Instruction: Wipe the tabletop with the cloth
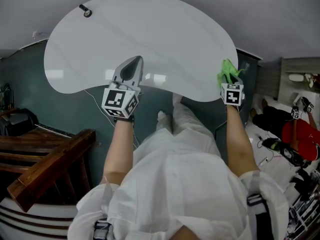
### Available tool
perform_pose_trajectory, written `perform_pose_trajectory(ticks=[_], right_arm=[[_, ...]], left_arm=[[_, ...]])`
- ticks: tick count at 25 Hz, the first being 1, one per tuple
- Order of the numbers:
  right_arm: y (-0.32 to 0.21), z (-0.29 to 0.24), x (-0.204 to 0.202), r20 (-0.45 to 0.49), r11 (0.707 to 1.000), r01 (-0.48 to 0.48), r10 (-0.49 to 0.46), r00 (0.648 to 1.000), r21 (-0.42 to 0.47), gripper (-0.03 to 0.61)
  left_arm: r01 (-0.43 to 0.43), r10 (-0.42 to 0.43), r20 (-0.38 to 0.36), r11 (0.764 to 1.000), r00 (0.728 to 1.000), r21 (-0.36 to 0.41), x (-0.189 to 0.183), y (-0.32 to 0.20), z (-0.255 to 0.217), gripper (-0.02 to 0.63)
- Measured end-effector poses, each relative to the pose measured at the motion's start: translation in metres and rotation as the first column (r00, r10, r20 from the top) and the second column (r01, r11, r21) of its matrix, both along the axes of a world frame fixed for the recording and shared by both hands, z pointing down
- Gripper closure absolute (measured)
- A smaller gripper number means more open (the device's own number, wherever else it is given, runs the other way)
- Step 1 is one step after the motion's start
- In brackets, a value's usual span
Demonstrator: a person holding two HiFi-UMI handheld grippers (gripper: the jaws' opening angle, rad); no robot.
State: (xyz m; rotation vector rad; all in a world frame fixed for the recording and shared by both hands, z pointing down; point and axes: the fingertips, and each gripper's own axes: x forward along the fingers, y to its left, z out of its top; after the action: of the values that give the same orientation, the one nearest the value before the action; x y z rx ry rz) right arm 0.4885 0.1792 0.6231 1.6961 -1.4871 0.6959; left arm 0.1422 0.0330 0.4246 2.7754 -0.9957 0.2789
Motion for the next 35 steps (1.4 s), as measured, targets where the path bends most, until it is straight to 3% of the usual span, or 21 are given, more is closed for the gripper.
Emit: perform_pose_trajectory(ticks=[5,11,19,27,35], right_arm=[[-0.021,0.002,0.036,0.012,0.996,-0.093,0.093,0.996,-0.015,0.482],[-0.057,0.001,0.030,0.031,0.996,-0.074,0.076,0.997,-0.051,0.482],[-0.106,-0.006,-0.015,0.065,0.998,0.064,-0.063,0.996,-0.010,0.483],[-0.162,-0.011,-0.071,0.063,0.978,0.207,-0.207,0.976,0.018,0.483],[-0.212,-0.013,-0.134,0.074,0.968,0.252,-0.252,0.965,0.009,0.484]], left_arm=[[0.015,-0.015,0.013,1.000,1.000,-0.002,0.001,-0.014,-0.001,0.597],[0.051,-0.052,0.047,0.999,0.998,0.007,-0.005,-0.036,-0.007,0.597],[0.107,-0.108,0.068,0.994,0.992,0.023,-0.004,-0.067,-0.015,0.597],[0.082,-0.083,0.090,0.996,0.992,0.022,0.005,-0.093,-0.018,0.597],[0.015,-0.013,0.104,1.000,0.995,-0.018,-0.007,-0.134,-0.004,0.597]])
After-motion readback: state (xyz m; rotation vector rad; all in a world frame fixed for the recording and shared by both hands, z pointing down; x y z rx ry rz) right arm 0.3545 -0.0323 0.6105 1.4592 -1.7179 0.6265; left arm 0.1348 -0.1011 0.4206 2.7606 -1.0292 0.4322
